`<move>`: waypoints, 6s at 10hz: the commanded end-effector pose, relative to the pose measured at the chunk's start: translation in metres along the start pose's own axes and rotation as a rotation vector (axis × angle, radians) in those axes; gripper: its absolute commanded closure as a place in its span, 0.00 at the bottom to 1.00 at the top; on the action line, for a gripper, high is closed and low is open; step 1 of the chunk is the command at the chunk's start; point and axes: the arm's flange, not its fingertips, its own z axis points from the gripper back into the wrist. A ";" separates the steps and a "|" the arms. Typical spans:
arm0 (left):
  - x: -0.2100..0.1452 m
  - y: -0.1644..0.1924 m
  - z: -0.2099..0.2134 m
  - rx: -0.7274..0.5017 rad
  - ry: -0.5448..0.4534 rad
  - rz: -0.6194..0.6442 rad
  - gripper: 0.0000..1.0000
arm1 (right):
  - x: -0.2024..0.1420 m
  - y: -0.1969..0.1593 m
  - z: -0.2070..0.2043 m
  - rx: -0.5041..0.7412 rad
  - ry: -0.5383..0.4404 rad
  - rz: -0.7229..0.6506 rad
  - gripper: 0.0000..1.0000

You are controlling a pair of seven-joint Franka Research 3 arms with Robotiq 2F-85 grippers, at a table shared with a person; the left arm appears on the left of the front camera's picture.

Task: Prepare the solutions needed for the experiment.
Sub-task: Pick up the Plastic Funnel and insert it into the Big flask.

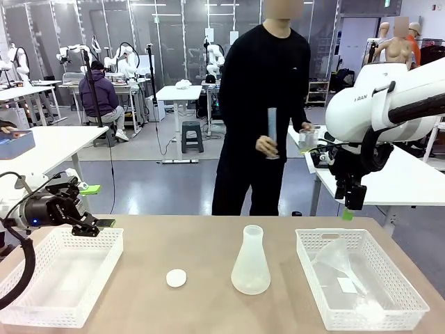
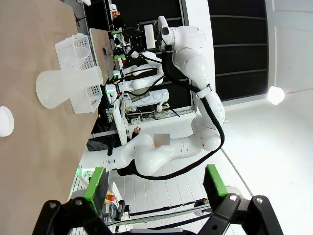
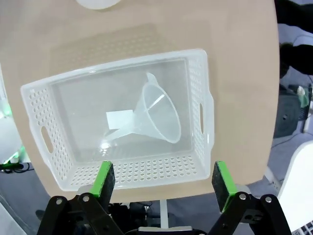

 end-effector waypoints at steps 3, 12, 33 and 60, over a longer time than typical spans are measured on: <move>-0.001 0.000 0.000 0.000 -0.001 -0.001 0.00 | 0.016 -0.035 -0.021 0.160 0.051 0.216 0.00; -0.001 0.000 0.000 0.000 -0.001 -0.001 0.00 | 0.018 -0.050 -0.097 0.409 0.147 0.217 0.00; -0.001 0.000 0.000 0.000 -0.001 -0.001 0.00 | 0.006 -0.060 -0.133 0.467 0.153 0.351 1.00; -0.001 0.000 0.000 0.000 -0.001 -0.001 0.00 | 0.020 0.149 0.100 -0.563 0.185 -0.106 1.00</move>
